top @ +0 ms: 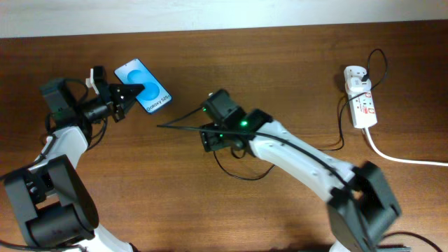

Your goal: Plug charger to phone and switch on socket

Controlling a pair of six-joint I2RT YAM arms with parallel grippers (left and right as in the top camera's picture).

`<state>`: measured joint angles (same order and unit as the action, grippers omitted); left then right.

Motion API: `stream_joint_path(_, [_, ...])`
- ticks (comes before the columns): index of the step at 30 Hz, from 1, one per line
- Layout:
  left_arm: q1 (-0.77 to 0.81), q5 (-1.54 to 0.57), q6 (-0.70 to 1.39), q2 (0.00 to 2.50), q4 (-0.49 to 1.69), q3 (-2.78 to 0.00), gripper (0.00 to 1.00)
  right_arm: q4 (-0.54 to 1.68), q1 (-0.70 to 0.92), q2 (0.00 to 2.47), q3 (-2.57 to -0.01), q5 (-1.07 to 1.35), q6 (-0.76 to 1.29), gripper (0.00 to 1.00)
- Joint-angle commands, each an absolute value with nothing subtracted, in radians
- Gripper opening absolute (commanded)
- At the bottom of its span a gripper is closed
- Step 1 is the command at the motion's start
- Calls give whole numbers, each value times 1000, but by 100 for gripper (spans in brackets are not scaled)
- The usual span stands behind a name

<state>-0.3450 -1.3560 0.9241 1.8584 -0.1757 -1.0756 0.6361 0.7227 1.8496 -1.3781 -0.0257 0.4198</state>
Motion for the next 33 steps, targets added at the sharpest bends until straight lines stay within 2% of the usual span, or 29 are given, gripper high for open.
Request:
stream_joint_path(1, [-352,-1378,790,1853,-148,-1082,0,619,753,1940,-1373,-39,420,68])
stream_joint_path(4, [-352,-1361,790,1853,-147,-1082,0,564,788,1972,-1373,-41,420,67])
stream_joint_path(9, [-352,-1364,790,1853,-133,-1082,0,593,823,2009,-1373,-212,420,54])
stream_joint_path(11, [-352,-1365,790,1853,-133,-1082,0,615,823,2009,-1373,-241,420,52])
stream_joint_path(15, [-352,-1365,790,1853,-133,-1082,0,611,825,2027,-1373,-241,416,49])
stream_joint_path(17, [-352,-1369,790,1853,-133,-1082,0,610,825,2043,-1373,-241,416,42])
stream_joint_path(29, [-352,-1372,790,1853,-133,-1082,0,583,824,2051,-1382,-242,416,27])
stream_joint_path(32, [-352,-1372,790,1853,-133,-1082,0,574,823,2051,-1382,-246,416,19])
stream_joint_path(33, [-352,-1372,790,1853,-133,-1082,0,570,823,2051,-1382,-249,416,11])
